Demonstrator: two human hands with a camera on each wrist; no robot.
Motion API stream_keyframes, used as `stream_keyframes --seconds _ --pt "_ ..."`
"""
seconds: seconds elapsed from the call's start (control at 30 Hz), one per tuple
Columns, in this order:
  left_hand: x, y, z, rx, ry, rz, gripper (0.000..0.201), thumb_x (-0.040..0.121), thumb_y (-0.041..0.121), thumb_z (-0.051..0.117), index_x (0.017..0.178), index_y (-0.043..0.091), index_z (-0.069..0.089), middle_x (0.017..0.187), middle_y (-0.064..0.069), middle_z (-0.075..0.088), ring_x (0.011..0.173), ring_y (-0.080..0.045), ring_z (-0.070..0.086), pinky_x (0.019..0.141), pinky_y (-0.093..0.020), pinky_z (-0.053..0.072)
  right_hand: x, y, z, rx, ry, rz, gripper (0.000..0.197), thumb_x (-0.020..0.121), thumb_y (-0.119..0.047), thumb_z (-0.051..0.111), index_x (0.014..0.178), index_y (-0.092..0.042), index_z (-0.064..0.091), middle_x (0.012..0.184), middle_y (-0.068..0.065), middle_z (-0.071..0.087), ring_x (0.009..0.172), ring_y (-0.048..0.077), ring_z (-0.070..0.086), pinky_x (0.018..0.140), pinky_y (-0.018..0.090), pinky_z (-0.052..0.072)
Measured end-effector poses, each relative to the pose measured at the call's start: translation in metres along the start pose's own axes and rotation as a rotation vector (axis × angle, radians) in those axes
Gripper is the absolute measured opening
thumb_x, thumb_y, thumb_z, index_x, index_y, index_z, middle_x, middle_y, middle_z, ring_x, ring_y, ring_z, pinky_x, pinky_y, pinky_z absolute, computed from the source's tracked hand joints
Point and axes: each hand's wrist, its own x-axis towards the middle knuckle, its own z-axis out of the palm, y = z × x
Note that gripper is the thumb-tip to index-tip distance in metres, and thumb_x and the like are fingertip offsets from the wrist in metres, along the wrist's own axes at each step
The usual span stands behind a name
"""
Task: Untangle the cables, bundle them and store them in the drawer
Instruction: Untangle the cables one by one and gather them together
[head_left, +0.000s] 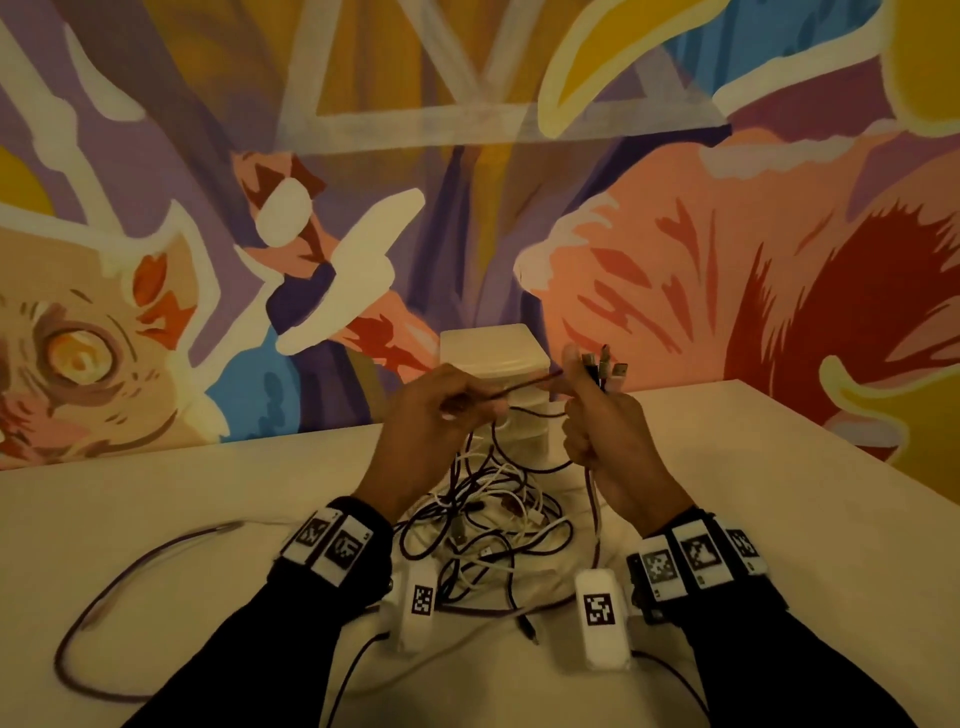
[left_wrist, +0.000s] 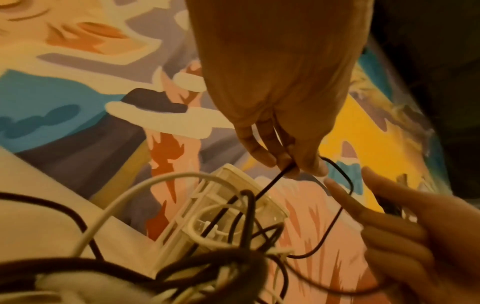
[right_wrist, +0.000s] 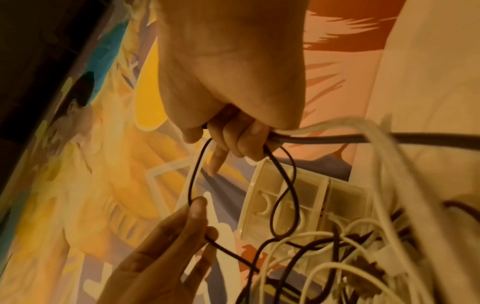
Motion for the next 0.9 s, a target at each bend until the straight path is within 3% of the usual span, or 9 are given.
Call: stream_keyframes --seconds 0.1,0.17,0.23,0.37,0.53,0.6,0.7,0.8,0.9 --pt "-0.006 -0.001 0.007 0.040 -0.095 0.023 0.012 0.091 0.026 0.085 0.101 0.021 0.082 0.100 0.010 0.077 0.092 -0.013 0.070 0.079 -0.022 0.054 0.002 0.001 -0.004 0.086 0.014 -0.059 0.044 0.103 -0.048 0.067 0.115 -0.009 0.081 0.051 -0.014 0.037 0.047 0.009 0.017 0.052 0.033 0.012" --pt "-0.009 -0.002 0.007 0.060 -0.168 0.004 0.013 0.094 0.026 0.082 0.106 0.022 0.080 0.101 0.010 0.076 0.095 -0.011 0.069 0.077 -0.016 0.049 0.003 -0.001 -0.005 0.094 0.060 -0.135 0.028 0.104 -0.040 0.069 0.102 -0.017 0.085 0.057 -0.006 0.042 0.048 0.009 0.018 0.053 0.035 0.013" --pt "-0.010 -0.007 0.004 0.153 -0.267 -0.011 0.012 0.098 0.027 0.077 0.109 0.021 0.076 0.102 0.009 0.073 0.097 -0.008 0.065 0.079 -0.016 0.048 0.005 -0.009 -0.006 0.196 0.108 -0.198 0.027 0.105 -0.040 0.067 0.097 -0.023 0.087 0.060 -0.002 0.031 0.050 0.009 0.017 0.051 0.033 0.014" --pt "-0.005 -0.026 -0.008 0.355 -0.295 -0.101 0.009 0.104 0.034 0.067 0.107 0.026 0.067 0.098 0.014 0.069 0.094 -0.003 0.059 0.082 -0.030 0.052 0.009 -0.022 -0.026 0.302 0.201 -0.257 0.039 0.100 -0.050 0.068 0.116 -0.018 0.084 0.060 -0.008 0.017 0.053 0.010 0.013 0.049 0.029 0.015" --pt "0.003 -0.021 -0.018 0.010 -0.037 -0.318 0.012 0.100 0.028 0.074 0.099 0.016 0.075 0.092 0.001 0.079 0.085 -0.007 0.072 0.079 -0.018 0.055 0.008 -0.005 -0.023 -0.032 0.245 -0.148 0.052 0.091 -0.064 0.073 0.104 -0.014 0.083 0.049 -0.013 0.031 0.045 0.009 0.027 0.049 0.030 0.027" --pt "0.007 -0.015 -0.018 -0.093 0.012 -0.382 0.015 0.099 0.023 0.074 0.100 0.009 0.077 0.091 -0.004 0.080 0.079 -0.006 0.071 0.074 -0.018 0.055 0.007 0.004 -0.020 -0.261 0.091 -0.125 0.038 0.094 -0.059 0.074 0.093 -0.022 0.082 0.048 -0.017 0.045 0.046 0.004 0.040 0.048 0.022 0.034" --pt "0.011 -0.013 -0.020 -0.160 0.031 -0.412 0.021 0.101 0.022 0.072 0.103 0.002 0.077 0.097 -0.008 0.080 0.081 -0.009 0.070 0.072 -0.016 0.054 0.012 0.027 -0.019 -0.602 -0.133 -0.136 0.008 0.093 -0.035 0.084 0.090 -0.028 0.083 0.073 -0.016 0.074 0.071 0.002 0.067 0.060 0.014 0.044" --pt "0.008 -0.015 -0.019 -0.194 0.013 -0.412 0.022 0.102 0.023 0.071 0.103 0.001 0.077 0.096 -0.006 0.079 0.075 -0.002 0.068 0.066 -0.007 0.051 0.015 0.039 -0.017 -0.854 -0.202 -0.164 0.010 0.090 -0.029 0.085 0.087 -0.037 0.080 0.062 -0.022 0.067 0.061 -0.008 0.060 0.058 0.014 0.039" --pt "0.004 -0.019 -0.019 -0.201 0.010 -0.414 0.022 0.102 0.023 0.071 0.102 0.002 0.077 0.091 -0.001 0.079 0.070 0.004 0.065 0.062 -0.004 0.046 0.015 0.043 -0.014 -0.918 -0.221 -0.227 0.016 0.089 -0.035 0.086 0.105 -0.034 0.085 0.078 -0.015 0.076 0.070 -0.009 0.063 0.065 0.018 0.046"
